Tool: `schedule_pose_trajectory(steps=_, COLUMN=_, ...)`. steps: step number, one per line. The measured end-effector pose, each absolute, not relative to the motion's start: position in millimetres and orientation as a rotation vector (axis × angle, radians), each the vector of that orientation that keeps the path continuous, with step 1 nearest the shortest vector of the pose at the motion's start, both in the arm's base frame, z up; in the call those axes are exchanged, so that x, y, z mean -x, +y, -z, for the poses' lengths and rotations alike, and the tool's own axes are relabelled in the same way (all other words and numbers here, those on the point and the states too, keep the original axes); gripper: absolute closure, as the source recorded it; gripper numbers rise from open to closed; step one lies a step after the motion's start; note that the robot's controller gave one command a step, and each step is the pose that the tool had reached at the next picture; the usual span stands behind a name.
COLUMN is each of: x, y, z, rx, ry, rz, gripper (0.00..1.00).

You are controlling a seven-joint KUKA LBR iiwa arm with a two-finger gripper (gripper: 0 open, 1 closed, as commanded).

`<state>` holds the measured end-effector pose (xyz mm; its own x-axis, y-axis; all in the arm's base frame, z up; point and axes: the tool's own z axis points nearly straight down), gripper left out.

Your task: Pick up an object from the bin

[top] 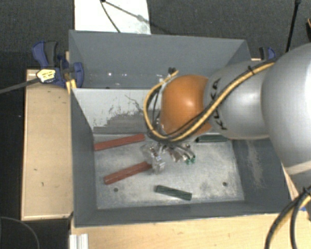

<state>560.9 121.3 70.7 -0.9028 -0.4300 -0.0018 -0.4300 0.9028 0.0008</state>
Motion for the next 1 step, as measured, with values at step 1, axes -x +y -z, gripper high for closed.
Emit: schedule_pose_trajectory(steps=1, x=-564.2, y=90.5, z=-221.3, rx=0.932, ry=2.989, rz=0.004, gripper=1.0)
